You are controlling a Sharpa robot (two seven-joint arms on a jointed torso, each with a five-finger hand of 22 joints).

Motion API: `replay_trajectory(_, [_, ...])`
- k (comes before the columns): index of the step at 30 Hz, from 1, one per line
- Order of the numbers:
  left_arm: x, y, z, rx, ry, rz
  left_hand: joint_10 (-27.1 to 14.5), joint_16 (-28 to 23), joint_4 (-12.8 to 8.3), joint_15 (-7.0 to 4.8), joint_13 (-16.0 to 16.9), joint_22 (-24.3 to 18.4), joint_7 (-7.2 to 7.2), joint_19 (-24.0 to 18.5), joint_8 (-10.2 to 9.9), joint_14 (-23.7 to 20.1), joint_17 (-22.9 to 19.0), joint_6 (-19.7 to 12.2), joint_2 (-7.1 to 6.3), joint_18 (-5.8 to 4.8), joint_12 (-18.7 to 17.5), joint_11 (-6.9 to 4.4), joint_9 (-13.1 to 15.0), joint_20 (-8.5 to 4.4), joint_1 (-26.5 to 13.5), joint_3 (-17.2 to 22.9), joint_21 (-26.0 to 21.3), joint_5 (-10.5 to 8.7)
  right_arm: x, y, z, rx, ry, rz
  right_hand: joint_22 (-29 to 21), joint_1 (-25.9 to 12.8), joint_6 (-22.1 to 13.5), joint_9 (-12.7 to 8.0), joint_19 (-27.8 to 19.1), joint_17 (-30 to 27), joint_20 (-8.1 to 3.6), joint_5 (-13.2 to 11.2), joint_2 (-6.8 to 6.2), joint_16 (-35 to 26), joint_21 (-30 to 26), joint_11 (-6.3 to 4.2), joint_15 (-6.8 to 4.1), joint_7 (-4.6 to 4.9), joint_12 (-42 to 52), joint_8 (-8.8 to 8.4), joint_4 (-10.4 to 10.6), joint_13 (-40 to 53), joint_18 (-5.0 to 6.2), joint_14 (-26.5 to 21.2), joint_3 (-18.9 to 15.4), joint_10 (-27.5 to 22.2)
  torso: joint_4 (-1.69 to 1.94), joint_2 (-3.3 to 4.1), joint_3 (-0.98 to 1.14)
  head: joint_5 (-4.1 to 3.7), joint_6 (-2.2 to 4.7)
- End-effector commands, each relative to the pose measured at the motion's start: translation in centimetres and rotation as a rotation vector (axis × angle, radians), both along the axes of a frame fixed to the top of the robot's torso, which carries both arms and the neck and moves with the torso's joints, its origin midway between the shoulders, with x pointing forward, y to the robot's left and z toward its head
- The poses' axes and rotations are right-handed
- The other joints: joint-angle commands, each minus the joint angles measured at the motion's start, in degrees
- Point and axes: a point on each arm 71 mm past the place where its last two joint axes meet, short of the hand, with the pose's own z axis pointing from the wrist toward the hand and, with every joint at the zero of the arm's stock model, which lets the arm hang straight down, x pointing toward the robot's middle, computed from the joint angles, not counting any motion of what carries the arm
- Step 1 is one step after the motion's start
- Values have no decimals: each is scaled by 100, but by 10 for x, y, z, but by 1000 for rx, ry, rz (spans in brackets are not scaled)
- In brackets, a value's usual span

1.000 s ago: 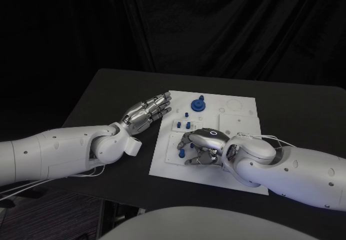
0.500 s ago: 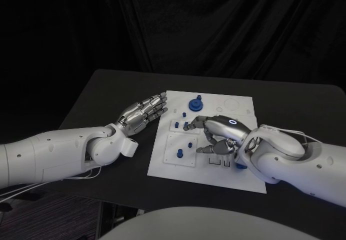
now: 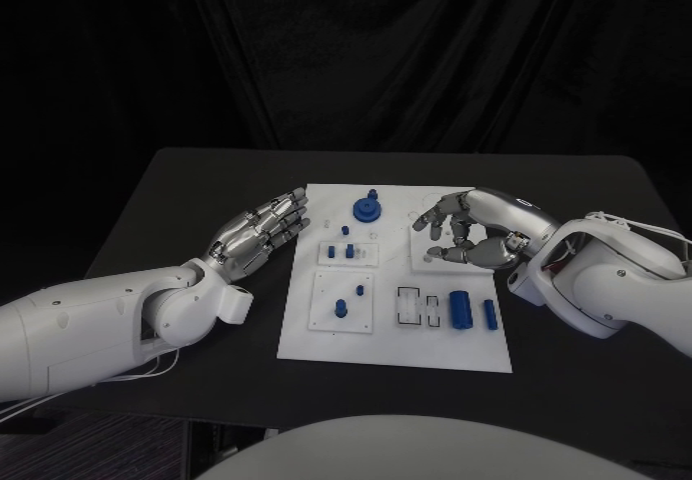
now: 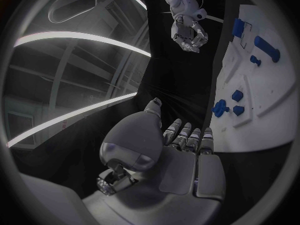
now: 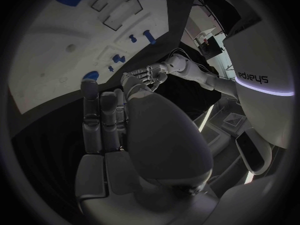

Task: Assemble the parts on the task board

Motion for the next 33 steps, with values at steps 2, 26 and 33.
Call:
replay_trajectory(2, [1, 3, 11, -69, -138, 70, 64, 55, 56, -123, 20, -11, 93, -2, 51, 18, 11, 177, -5, -149, 165, -103, 26, -251, 2, -26, -18, -12, 1, -18, -11, -17, 99, -97, 315, -478, 359, 188, 260, 340, -121, -121, 94, 124, 329, -158, -142, -130, 1035, 474, 94, 854, -87, 389, -84, 700, -23, -7, -23, -176, 2])
replay_trajectory(26, [-1, 5, 13, -61, -162, 61, 60, -13, 84, -158, 14, -11, 90, -2, 45, 5, -7, 241, 9, -114, 164, -181, 21, -226, 95, -46, -18, 23, -29, -51, -55, -387, 225, -388, 1370, -3874, 424, 1845, 2186, 5050, -711, -448, -129, 1931, 4807, -786, -747, -827, 3086, 3002, 173, 7125, -879, 2443, -173, 4950, -32, 3, -12, -568, 2])
replay_trajectory(33, [-1, 6, 12, -58, -156, 58, 55, -9, 81, -147, 13, -11, 87, -2, 41, 5, -7, 232, 9, -106, 160, -171, 20, -208, 106, -41, -18, 32, -37, -48, -59, -449, 228, -399, 1371, -4167, 465, 2038, 2183, 5050, -745, -415, -207, 1931, 4828, -818, -785, -872, 3086, 3111, 180, 7125, -880, 2443, -215, 4950, -28, 1, -19, -561, 2])
